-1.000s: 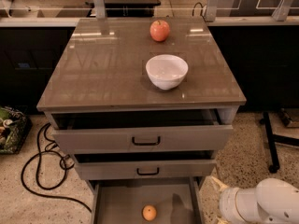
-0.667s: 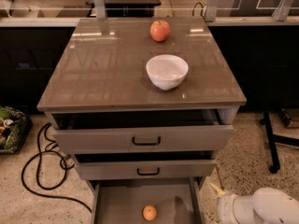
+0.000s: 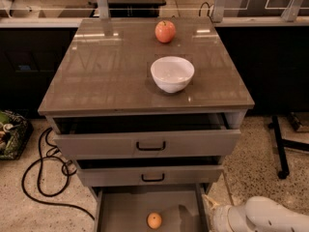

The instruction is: Pick orange from bottom drawer and place on counter

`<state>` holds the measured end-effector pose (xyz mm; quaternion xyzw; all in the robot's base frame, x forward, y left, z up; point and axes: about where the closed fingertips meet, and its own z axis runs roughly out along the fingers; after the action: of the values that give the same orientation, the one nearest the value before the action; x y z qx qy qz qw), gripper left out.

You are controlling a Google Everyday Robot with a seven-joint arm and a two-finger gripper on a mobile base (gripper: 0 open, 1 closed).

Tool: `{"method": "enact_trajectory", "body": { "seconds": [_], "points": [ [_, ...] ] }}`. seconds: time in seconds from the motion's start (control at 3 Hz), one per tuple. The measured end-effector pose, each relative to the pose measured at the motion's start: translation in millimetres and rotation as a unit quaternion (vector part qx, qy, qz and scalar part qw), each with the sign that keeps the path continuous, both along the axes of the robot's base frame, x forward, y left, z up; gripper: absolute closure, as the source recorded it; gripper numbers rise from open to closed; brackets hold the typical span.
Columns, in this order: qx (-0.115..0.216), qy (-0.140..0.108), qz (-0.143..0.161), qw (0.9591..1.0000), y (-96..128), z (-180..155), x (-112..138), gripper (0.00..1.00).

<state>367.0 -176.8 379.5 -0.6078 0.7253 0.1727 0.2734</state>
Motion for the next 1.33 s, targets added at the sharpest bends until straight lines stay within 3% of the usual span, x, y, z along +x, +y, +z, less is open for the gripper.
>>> {"method": "enact_trajectory", "body": {
  "seconds": [0.67,1.33],
  "points": [
    [0.032,-0.015,0.029,0.9989,35.8,-47.3,45.5,0.0],
    [0.07,-0.004,0.042,0.9966,61.1,-108.2,61.2,0.0]
  ]
}}
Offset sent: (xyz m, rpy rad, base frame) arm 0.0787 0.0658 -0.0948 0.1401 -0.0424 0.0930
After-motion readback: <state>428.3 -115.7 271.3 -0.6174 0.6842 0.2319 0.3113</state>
